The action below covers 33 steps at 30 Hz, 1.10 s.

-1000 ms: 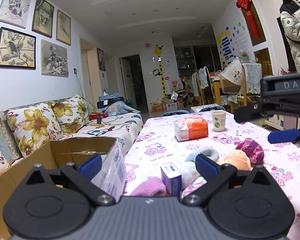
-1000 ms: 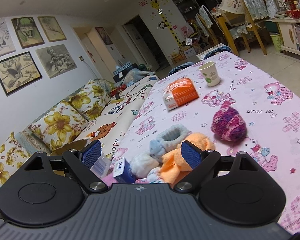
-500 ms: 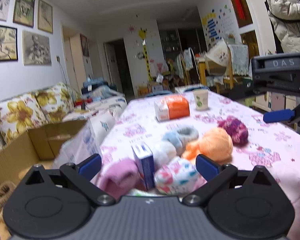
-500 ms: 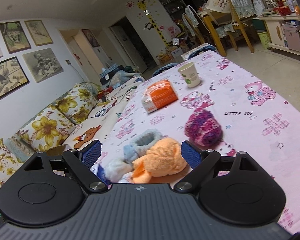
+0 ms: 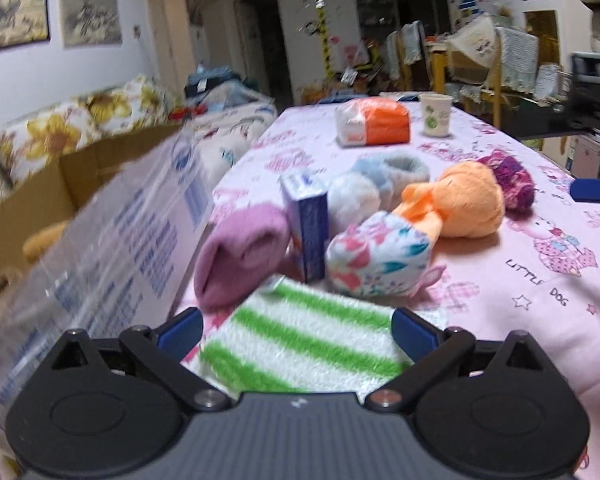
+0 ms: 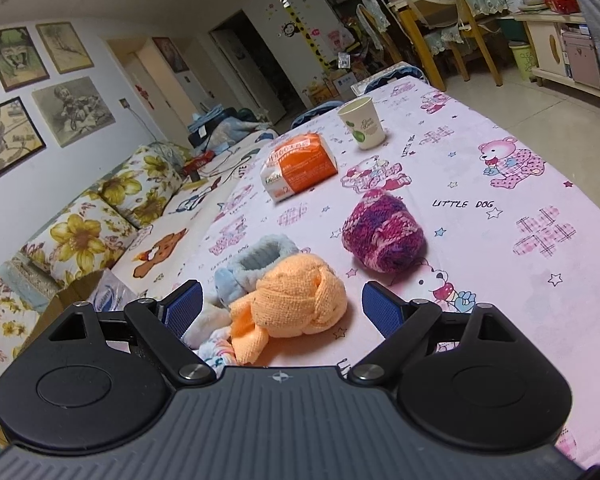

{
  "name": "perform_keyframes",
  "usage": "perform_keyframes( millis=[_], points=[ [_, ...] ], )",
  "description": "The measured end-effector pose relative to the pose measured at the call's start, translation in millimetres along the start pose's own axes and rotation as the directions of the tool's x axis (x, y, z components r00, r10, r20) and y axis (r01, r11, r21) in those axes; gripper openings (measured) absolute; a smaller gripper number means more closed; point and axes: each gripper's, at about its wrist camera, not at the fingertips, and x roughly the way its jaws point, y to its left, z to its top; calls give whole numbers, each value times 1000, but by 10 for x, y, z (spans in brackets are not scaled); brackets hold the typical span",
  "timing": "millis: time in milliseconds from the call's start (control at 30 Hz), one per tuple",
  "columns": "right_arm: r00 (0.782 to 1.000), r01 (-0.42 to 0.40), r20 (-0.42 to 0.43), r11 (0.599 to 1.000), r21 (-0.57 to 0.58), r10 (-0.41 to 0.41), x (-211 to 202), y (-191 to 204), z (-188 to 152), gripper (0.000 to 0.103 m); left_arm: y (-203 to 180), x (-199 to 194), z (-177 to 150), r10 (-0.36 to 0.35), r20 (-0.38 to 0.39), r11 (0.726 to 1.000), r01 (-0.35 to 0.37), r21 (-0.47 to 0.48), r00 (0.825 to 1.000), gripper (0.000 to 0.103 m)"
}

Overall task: Organize soft objects
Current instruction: 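Reach the left gripper to the floral-print ball while the right approaches the pink-purple knit ball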

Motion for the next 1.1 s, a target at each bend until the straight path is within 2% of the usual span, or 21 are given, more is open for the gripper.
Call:
perform_keyframes(
  millis=[133,267,400,467,600,800,833,900,933,1000,1100],
  points=[
    [1000,1,-10,1000,-2,-1,-1,-37,14,103,65,63,-15,-19,-34,996,16,-89,999,102],
    [1000,4,-21,1000,4,-4,10,-59,22,103,148,128,-32,-66,-60,978,52,-203,996,102],
    [1000,4,-28,1000,4,-4,-2,-71,20,103,79,126,-38,-71,-53,977,58,-205,996,102],
    [1000,4,-31,1000,4,-4,-7,-76,20,103,42,127,-27,-95,-46,976,84,-199,994,102],
    [999,10,-33,1000,0,-10,-10,-84,34,103,-116,121,-13,-169,-22,974,164,-156,985,102],
    [999,28,-19,999,28,-28,-48,-188,99,103,-388,114,24,-307,11,951,307,-19,952,102],
    [999,32,-16,999,32,-32,-52,-205,108,103,-428,99,25,-335,24,942,334,19,942,102],
    [999,40,-10,998,38,-39,-61,-239,124,103,-532,78,37,-428,18,900,424,104,904,102],
    [999,44,-9,998,40,-44,-61,-258,130,103,-582,60,35,-444,16,888,438,140,896,102],
    [998,58,-13,998,39,-57,-49,-292,135,103,-654,17,17,-417,30,895,405,188,908,102],
    [997,77,-23,996,42,-76,-11,-339,143,103,-628,9,58,-388,55,910,373,179,920,102]
  ],
)
